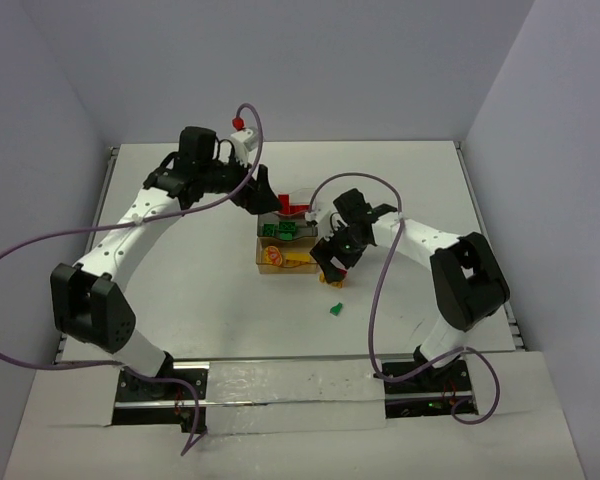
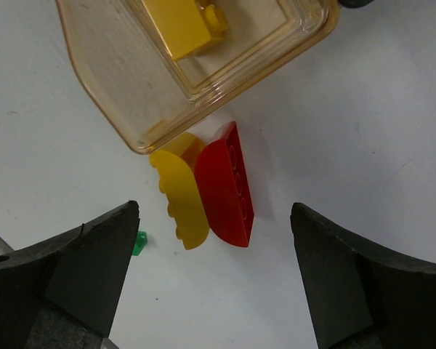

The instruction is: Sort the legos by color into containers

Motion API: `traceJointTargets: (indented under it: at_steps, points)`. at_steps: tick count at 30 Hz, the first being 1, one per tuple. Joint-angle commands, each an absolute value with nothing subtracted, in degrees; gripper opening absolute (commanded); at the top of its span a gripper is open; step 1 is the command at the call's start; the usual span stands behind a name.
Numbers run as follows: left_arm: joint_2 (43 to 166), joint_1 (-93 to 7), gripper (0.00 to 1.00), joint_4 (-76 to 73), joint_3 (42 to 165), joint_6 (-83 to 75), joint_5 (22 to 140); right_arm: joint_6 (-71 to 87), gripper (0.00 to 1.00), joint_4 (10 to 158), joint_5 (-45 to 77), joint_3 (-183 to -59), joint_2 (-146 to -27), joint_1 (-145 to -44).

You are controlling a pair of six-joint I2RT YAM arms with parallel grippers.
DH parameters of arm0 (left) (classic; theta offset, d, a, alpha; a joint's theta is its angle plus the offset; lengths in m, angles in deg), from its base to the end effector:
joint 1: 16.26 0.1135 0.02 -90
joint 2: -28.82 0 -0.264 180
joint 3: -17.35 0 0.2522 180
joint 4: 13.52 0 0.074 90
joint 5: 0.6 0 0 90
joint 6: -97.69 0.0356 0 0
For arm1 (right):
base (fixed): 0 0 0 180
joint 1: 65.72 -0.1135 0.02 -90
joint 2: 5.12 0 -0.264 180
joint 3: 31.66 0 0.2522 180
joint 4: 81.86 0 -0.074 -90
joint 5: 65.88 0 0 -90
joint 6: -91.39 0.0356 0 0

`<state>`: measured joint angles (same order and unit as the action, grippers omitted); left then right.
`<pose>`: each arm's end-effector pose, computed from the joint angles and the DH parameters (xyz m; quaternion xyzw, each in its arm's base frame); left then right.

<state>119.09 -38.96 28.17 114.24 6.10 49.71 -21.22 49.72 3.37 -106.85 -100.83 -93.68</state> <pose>0.3185 -0.1579 0.3483 0.3068 0.7918 -0.3857 0.3607 0.2776 0.1617 0.1877 -0.4428 0.8604 0.1853 0.1713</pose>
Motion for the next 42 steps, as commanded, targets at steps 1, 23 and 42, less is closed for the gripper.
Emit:
traceJointTargets:
  at_steps: [1,23,42]
  points:
    - [116.15,-38.93,0.99,25.39,113.07,4.95,47.01,-22.89,0.90,53.92,5.04,-105.70,-101.16,-94.19]
    - [114.42,-38.85,0.98,21.85,108.80,3.09,46.78,-28.85,0.42,56.78,1.88,-99.38,-98.26,-94.37]
    - [115.58,-38.99,0.98,15.68,109.41,-14.07,41.69,-8.26,0.00,56.76,7.23,-104.82,-71.14,-90.41]
